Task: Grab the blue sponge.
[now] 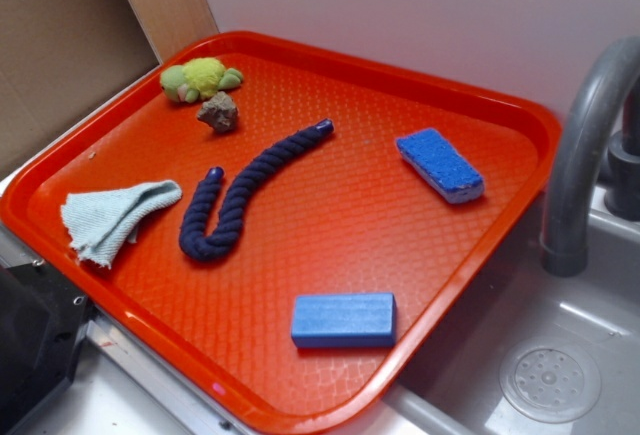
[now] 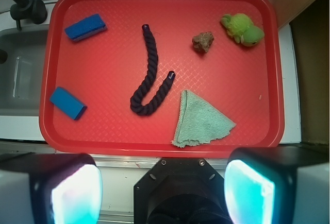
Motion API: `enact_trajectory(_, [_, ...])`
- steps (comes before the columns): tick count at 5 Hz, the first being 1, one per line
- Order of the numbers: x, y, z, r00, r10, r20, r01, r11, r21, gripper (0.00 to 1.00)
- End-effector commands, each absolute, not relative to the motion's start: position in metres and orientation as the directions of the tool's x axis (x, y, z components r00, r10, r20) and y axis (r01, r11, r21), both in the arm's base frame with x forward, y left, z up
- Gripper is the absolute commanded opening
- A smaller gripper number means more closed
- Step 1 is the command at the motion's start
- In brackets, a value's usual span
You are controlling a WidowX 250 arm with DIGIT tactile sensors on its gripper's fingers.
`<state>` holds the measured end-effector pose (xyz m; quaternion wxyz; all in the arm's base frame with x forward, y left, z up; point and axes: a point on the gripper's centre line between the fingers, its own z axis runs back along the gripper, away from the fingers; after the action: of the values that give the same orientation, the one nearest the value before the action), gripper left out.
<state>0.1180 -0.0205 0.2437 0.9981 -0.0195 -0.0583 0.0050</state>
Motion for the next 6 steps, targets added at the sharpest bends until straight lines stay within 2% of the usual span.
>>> enact_trajectory(1, [0.118,-0.021,0.244,0.993,0.012,0.116,-0.008,0.999,-0.039,1.0])
enact_trajectory(2, [0.125,-0.052,0.251,0.983,-0.007,0.184,0.03,0.992,-0.121,1.0])
enact_trajectory(4, [0.156,-0.117,0.236,0.953,0.211,0.217,-0.165,0.963,-0.214,1.0])
enact_trajectory(5, [0.185,-0.14,0.215,0.888,0.402,0.224,-0.359,0.909,-0.21,1.0])
enact_trajectory(6, [0.223,-0.156,0.19,0.807,0.541,0.237,-0.494,0.838,-0.232,1.0])
